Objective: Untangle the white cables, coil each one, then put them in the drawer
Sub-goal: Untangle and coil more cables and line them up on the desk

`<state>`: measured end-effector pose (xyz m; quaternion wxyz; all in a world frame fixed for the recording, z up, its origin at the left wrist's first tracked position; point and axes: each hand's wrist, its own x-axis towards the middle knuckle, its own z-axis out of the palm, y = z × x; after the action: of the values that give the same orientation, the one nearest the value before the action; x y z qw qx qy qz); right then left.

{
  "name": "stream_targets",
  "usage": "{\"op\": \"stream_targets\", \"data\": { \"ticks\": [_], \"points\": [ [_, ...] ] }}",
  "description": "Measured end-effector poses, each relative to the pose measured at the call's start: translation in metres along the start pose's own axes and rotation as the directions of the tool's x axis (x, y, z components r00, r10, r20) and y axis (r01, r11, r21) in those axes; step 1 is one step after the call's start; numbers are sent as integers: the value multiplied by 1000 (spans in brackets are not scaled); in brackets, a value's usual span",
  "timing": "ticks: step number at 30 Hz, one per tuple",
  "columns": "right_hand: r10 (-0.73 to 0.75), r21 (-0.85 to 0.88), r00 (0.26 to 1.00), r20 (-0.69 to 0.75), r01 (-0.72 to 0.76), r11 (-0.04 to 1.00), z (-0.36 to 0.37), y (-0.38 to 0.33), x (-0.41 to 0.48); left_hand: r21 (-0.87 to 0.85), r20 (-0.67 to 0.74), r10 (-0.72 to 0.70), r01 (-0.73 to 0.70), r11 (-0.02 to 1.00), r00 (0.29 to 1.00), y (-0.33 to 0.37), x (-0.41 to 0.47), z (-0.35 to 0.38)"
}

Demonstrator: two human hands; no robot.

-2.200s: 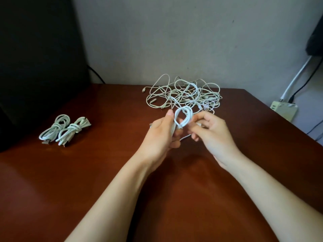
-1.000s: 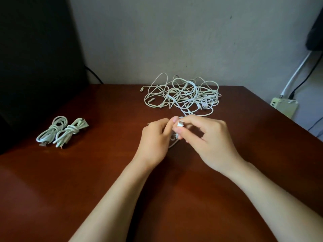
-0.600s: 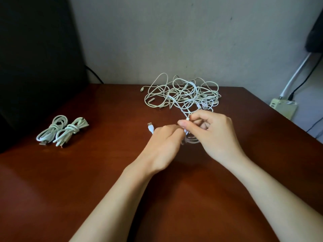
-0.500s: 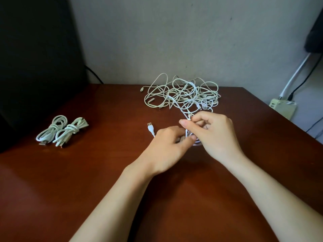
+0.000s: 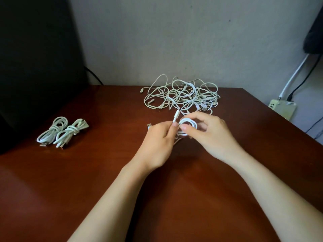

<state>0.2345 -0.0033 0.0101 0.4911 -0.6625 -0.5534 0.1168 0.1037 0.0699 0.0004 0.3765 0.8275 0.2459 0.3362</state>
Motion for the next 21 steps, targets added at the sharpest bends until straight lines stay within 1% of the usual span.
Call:
{"op": "stream_targets", "data": {
  "ticks": [3, 4, 6, 8, 10, 12, 13, 15, 18, 20, 21],
  "points": [
    [-36, 27, 999, -34, 37, 999, 0, -3, 0, -62, -47, -47, 44, 997, 998, -1, 1, 2],
    [-63, 20, 996, -61, 64, 998, 0, -5, -1, -87, -60, -61, 55, 995, 996, -3, 3, 2],
    [-145, -26, 982, -120, 142, 989, 2, -7, -3, -188, -74, -88, 72, 980, 993, -4, 4, 1],
    [-289, -150, 943, -164, 266, 952, 3, -9, -5, -341, -61, -153, 124, 932, 986, -4, 6, 1],
    [-452, -280, 875, -173, 397, 874, 3, -9, -6, -472, -5, -220, 191, 861, 976, -5, 6, 2],
    [-545, -368, 825, -151, 465, 805, 3, -7, -7, -519, 59, -224, 222, 826, 973, -4, 6, 2],
    [-555, -385, 821, -131, 474, 792, 3, -7, -7, -509, 91, -216, 232, 829, 972, -3, 6, 2],
    [-517, -351, 853, -76, 462, 814, 3, -5, -6, -465, 108, -213, 239, 853, 971, -3, 5, 1],
    [-364, -230, 931, 15, 358, 905, 0, -7, -7, -454, 130, -206, 244, 857, 970, -3, 5, 0],
    [-285, -198, 956, 68, 292, 935, 0, -6, -7, -461, 135, -203, 243, 854, 970, -2, 5, 0],
    [-259, -185, 963, 69, 268, 945, 0, -6, -7, -461, 133, -207, 245, 853, 969, -3, 5, 0]
  ]
}}
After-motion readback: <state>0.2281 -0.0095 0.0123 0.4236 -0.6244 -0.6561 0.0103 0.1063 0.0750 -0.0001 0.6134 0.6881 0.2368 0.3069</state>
